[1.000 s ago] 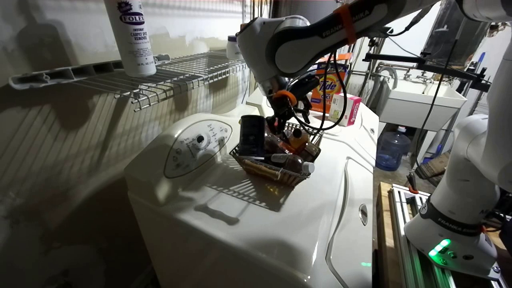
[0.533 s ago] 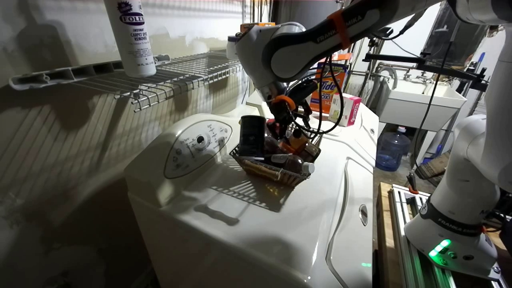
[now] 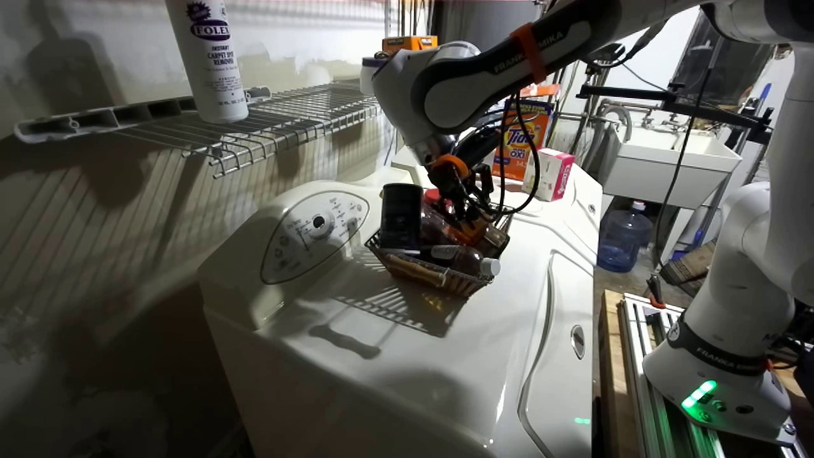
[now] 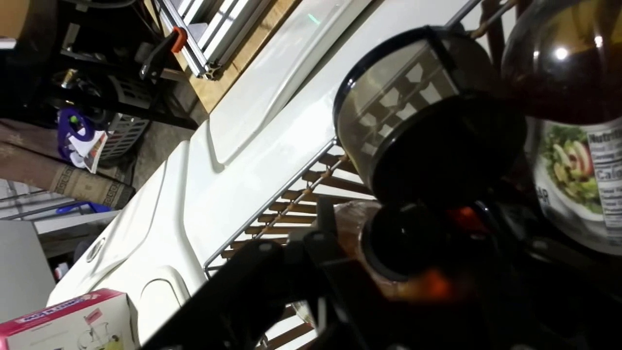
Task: Put the vinegar bottle on the bottom shelf.
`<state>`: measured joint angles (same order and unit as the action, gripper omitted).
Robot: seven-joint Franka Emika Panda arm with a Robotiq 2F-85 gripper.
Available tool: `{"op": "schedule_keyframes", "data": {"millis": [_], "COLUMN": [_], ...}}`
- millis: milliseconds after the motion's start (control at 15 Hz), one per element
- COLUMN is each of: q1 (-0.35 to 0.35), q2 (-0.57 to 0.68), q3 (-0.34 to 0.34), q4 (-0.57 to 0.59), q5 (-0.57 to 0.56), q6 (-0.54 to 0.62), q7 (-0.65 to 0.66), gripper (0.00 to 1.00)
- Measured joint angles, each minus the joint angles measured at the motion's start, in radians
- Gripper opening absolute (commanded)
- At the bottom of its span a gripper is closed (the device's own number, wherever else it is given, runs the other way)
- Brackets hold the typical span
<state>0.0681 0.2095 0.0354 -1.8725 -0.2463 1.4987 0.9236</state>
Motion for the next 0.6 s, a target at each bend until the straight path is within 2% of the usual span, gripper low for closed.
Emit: {"op": "schedule_keyframes", "data": {"millis": [333,600], "q1": [-0.005,-0.025], "q2": [0.000,-0.007], "q3": [-0.017,-0.041], "q4": [0.005,0.005], "q5": [0.045,0.116], "q6": [-0.036,-0.044], "q7": [-0.006,-0.021], "gripper": [0.12,0.10]}}
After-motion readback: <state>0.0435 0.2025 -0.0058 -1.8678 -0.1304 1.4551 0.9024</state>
